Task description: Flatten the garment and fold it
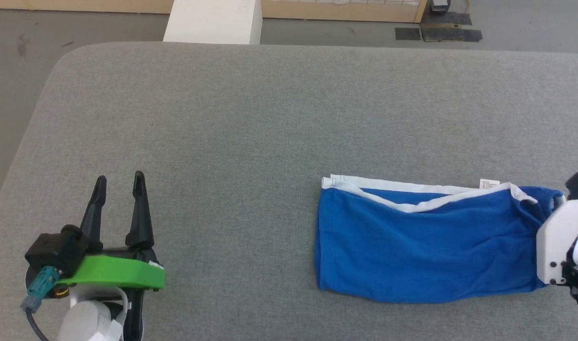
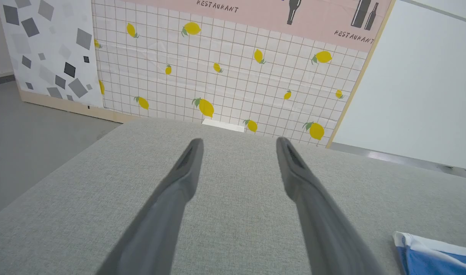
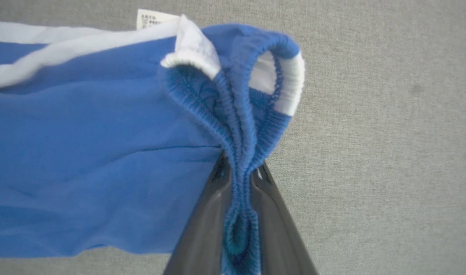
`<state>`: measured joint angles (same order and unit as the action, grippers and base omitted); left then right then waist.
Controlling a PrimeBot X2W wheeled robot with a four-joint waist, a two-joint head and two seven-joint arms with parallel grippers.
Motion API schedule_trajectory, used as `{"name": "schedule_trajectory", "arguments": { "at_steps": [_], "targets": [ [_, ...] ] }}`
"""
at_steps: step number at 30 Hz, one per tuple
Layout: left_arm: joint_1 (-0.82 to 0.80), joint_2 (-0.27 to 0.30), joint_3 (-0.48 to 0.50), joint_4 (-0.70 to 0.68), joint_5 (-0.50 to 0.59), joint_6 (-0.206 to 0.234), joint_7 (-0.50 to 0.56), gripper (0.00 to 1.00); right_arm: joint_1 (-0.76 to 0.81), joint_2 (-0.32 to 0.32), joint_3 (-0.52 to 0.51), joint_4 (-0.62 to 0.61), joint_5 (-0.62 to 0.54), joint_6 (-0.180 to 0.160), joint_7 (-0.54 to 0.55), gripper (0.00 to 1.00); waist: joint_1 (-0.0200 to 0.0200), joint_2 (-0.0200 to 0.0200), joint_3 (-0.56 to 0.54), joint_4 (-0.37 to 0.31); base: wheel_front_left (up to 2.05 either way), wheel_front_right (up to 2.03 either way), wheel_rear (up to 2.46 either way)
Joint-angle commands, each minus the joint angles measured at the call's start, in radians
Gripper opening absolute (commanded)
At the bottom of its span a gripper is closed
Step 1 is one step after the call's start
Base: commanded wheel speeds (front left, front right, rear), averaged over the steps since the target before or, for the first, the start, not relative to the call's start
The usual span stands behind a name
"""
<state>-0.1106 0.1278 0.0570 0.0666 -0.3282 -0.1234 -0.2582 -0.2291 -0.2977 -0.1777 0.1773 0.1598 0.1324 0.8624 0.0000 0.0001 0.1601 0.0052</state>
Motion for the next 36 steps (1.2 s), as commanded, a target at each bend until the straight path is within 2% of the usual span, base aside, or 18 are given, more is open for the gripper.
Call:
{"name": "schedule_trajectory", "arguments": {
  "at_steps": [1,10,16,21,27,36],
  "targets": [
    [0.020,-0.004,0.000,0.004,0.002,-0.007,-0.004,1.00,0.000,0.000,0.018,-0.023,-0.003,-0.002,0.026,0.00,0.0000,-0.0001,-0.005,0.000,0.00,0.00,0.00],
    [0.038,-0.005,-0.004,-0.006,-0.002,-0.007,-0.004,1.00,0.053,0.016,0.144,-0.260,0.083,-0.002,0.194,0.00,0.0000,-0.0001,-0.026,0.012,0.00,0.00,0.00],
    [0.049,-0.003,-0.005,-0.003,-0.006,-0.007,-0.004,1.00,0.061,0.081,0.212,-0.323,0.126,-0.002,0.199,0.00,0.0000,-0.0001,-0.032,0.021,0.00,0.00,0.00],
    [0.052,-0.001,-0.009,0.003,-0.008,-0.007,-0.004,1.00,0.034,0.152,0.286,-0.271,0.144,-0.002,0.148,0.00,0.0000,-0.0001,-0.030,0.032,0.00,0.00,0.00],
    [0.046,-0.001,-0.021,0.008,-0.009,-0.007,-0.004,1.00,-0.021,0.206,0.354,-0.185,0.147,-0.002,0.063,0.00,0.0000,-0.0001,-0.020,0.049,0.00,0.00,0.00],
    [0.027,0.003,-0.036,0.010,-0.019,-0.007,-0.004,1.00,-0.114,0.244,0.422,-0.001,0.130,-0.002,-0.039,0.00,0.0000,-0.0001,0.021,0.074,0.00,0.00,0.00]
  ]
}}
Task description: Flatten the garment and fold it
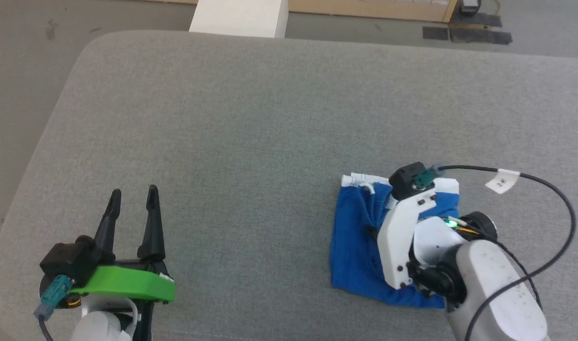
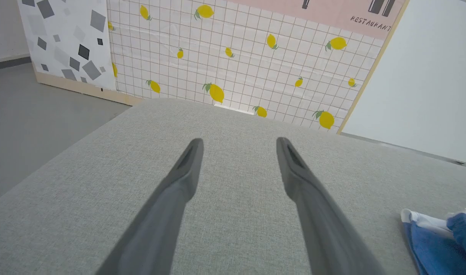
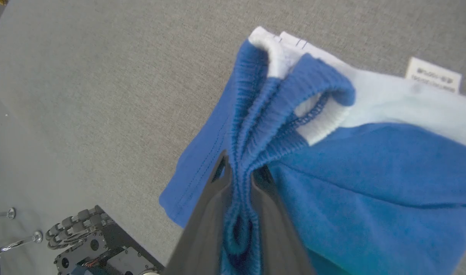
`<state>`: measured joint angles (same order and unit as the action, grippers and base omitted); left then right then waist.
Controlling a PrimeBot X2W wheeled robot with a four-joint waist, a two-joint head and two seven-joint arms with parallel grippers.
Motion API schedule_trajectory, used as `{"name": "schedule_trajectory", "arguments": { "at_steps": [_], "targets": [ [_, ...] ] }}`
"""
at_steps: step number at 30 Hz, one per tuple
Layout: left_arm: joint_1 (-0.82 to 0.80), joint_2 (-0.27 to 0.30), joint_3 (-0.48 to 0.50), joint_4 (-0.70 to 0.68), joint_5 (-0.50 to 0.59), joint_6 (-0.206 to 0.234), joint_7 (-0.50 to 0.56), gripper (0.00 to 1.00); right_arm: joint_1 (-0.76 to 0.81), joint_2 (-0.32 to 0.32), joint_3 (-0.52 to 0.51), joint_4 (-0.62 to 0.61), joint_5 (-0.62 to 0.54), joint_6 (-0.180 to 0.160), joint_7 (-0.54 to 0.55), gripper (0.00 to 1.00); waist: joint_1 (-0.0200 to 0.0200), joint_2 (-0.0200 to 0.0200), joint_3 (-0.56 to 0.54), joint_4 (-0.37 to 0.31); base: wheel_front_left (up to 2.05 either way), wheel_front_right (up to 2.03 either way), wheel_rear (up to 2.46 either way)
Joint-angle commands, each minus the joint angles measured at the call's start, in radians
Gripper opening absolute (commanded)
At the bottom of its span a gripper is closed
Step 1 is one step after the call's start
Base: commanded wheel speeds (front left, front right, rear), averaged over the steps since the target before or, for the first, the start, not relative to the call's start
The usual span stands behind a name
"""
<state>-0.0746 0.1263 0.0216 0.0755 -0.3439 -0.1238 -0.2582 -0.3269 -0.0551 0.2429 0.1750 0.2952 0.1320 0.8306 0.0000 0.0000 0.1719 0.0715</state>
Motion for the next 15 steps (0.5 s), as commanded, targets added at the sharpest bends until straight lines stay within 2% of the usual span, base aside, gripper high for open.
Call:
{"name": "schedule_trajectory", "arguments": {
  "at_steps": [1,8,10,15],
  "targets": [
    [-0.012,0.004,-0.003,0.002,-0.005,-0.007,-0.004,1.00,-0.026,0.003,0.005,0.028,-0.008,-0.001,-0.021,0.00,0.0000,0.0000,0.015,0.012,0.00,0.00,0.00],
    [-0.029,0.011,-0.010,0.010,-0.017,-0.007,-0.004,1.00,-0.069,0.005,0.054,0.173,0.012,-0.001,-0.064,0.00,0.0000,0.0000,0.036,0.027,0.00,0.00,0.00],
    [-0.031,0.013,-0.009,0.014,-0.018,-0.007,-0.004,1.00,-0.080,0.005,0.072,0.189,0.020,-0.001,-0.080,1.00,0.0000,0.0000,0.035,0.027,0.00,0.00,0.00],
    [-0.022,0.015,0.000,0.021,-0.017,-0.007,-0.004,1.00,-0.098,0.005,0.125,0.176,0.043,-0.001,-0.094,1.00,0.0000,0.0000,0.013,0.012,0.00,0.00,0.00]
  ]
}}
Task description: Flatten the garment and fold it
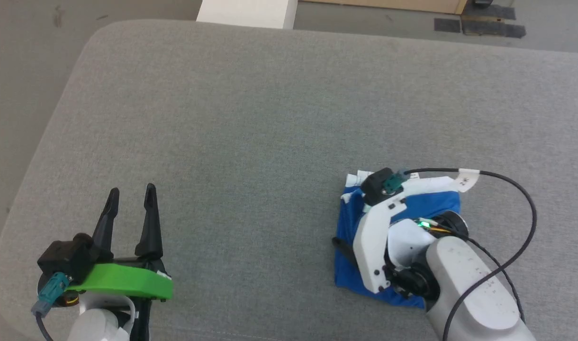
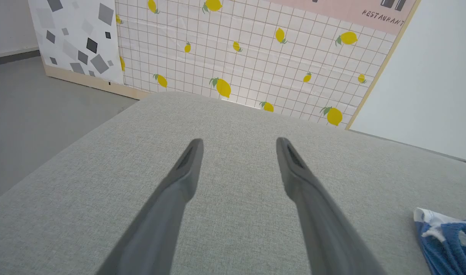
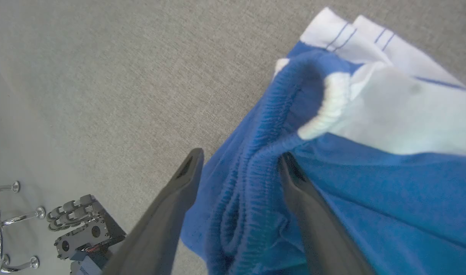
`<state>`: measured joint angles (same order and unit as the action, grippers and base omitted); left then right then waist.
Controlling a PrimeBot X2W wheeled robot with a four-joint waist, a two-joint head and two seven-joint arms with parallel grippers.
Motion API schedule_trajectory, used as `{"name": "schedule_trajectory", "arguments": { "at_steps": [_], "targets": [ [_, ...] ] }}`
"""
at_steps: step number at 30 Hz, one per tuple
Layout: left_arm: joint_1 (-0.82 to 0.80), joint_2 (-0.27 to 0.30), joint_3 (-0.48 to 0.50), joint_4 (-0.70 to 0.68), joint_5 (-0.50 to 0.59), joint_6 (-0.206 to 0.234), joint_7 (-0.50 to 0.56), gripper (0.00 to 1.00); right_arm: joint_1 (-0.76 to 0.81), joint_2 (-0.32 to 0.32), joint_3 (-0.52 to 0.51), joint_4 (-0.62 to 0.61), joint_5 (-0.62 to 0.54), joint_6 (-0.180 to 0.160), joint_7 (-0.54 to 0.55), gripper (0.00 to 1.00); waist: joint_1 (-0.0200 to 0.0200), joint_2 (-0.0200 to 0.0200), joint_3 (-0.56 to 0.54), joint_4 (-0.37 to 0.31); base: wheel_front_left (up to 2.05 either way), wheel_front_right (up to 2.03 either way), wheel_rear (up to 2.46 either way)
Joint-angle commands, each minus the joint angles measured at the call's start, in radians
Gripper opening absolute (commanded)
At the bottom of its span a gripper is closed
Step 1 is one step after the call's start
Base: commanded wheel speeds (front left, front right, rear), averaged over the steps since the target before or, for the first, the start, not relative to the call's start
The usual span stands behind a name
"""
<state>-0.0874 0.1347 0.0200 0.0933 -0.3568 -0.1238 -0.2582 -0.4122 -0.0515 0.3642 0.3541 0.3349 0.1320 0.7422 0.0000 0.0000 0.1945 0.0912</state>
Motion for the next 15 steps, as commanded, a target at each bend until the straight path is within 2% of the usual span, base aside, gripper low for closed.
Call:
{"name": "schedule_trajectory", "arguments": {
  "at_steps": [1,9,15],
  "targets": [
    [-0.007,0.008,0.002,0.004,-0.005,-0.007,-0.004,1.00,-0.015,0.001,0.016,-0.016,0.003,-0.001,-0.007,1.00,0.0000,0.0000,-0.016,-0.012,0.00,0.00,0.00],
    [0.025,0.013,0.016,-0.001,0.000,-0.007,-0.004,1.00,0.002,0.001,0.041,-0.160,0.025,-0.001,-0.025,1.00,0.0000,0.0000,-0.066,-0.080,0.00,0.00,0.00],
    [0.040,0.008,0.022,-0.012,0.004,-0.007,-0.004,1.00,0.037,0.001,-0.023,-0.267,-0.015,-0.001,-0.037,1.00,0.0000,0.0000,-0.082,-0.146,0.00,0.00,0.00]
  ]
}}
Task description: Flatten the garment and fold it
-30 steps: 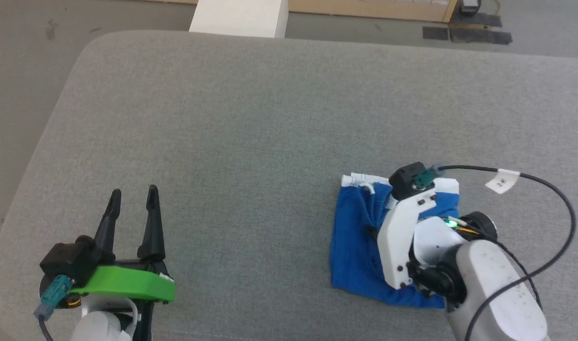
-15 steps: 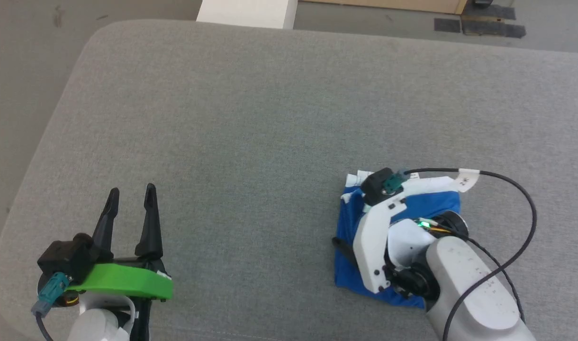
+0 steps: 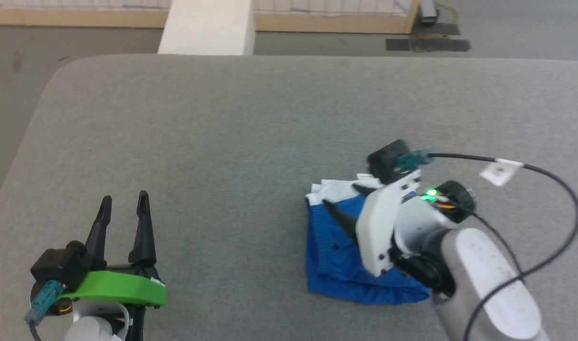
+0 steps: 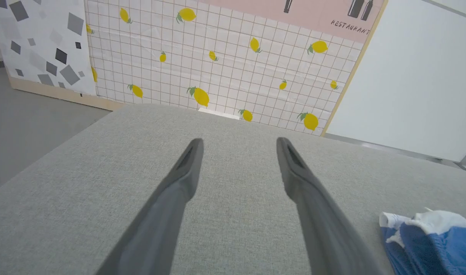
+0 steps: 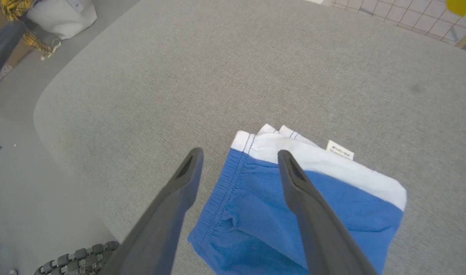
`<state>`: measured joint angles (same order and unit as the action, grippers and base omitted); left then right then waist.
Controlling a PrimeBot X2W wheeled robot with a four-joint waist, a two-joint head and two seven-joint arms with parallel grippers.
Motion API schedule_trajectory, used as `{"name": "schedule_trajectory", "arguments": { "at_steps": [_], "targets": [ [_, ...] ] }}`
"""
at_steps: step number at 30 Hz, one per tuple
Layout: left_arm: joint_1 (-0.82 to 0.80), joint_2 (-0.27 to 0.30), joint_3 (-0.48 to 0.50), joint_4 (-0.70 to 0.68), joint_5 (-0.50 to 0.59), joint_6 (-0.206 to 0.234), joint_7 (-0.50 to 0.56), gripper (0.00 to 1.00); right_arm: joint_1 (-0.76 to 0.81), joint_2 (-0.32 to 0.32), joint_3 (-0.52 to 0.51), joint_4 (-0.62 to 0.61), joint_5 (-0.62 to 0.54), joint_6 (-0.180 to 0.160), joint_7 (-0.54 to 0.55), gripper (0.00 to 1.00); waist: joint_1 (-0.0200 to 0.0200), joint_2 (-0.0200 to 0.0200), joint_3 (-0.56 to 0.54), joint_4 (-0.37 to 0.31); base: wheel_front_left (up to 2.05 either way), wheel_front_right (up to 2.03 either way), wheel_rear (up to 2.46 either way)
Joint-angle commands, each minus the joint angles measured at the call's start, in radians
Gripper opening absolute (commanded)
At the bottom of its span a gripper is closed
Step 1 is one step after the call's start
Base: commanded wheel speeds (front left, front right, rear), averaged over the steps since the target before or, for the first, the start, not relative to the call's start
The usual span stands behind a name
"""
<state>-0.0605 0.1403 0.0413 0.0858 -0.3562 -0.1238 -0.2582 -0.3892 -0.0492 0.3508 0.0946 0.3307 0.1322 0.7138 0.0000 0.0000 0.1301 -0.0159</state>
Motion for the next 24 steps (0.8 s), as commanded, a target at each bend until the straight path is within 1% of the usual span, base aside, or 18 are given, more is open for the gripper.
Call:
{"name": "schedule_trajectory", "arguments": {
  "at_steps": [1,6,8,11,14,24],
  "targets": [
    [0.013,0.001,0.000,-0.007,0.006,-0.007,-0.004,1.00,0.021,-0.001,-0.032,-0.022,-0.027,-0.002,-0.016,1.00,0.0000,0.0000,-0.018,-0.045,0.00,0.00,0.00],
    [0.008,-0.004,-0.007,-0.012,0.016,-0.007,-0.004,1.00,0.082,-0.001,-0.161,-0.059,-0.152,-0.002,-0.022,1.00,0.0000,0.0000,-0.011,-0.070,0.00,0.00,0.00],
    [0.004,-0.005,-0.012,-0.013,0.018,-0.007,-0.004,1.00,0.111,-0.001,-0.202,-0.055,-0.173,-0.002,-0.019,1.00,0.0000,0.0000,-0.003,-0.070,0.00,0.00,0.00],
    [-0.002,-0.005,-0.022,-0.011,0.015,-0.007,-0.004,1.00,0.148,-0.001,-0.235,-0.029,-0.185,-0.002,-0.019,1.00,0.0000,0.0000,0.011,-0.061,0.00,0.00,0.00],
    [-0.008,-0.001,-0.029,-0.007,0.011,-0.007,-0.004,1.00,0.165,-0.001,-0.251,0.008,-0.196,-0.002,-0.032,1.00,0.0000,0.0000,0.026,-0.048,0.00,0.00,0.00],
    [-0.016,0.004,-0.038,0.005,0.001,-0.007,-0.004,1.00,0.161,-0.001,-0.252,0.171,-0.220,-0.002,-0.063,1.00,0.0000,0.0000,0.045,-0.010,0.00,0.00,0.00]
  ]
}}
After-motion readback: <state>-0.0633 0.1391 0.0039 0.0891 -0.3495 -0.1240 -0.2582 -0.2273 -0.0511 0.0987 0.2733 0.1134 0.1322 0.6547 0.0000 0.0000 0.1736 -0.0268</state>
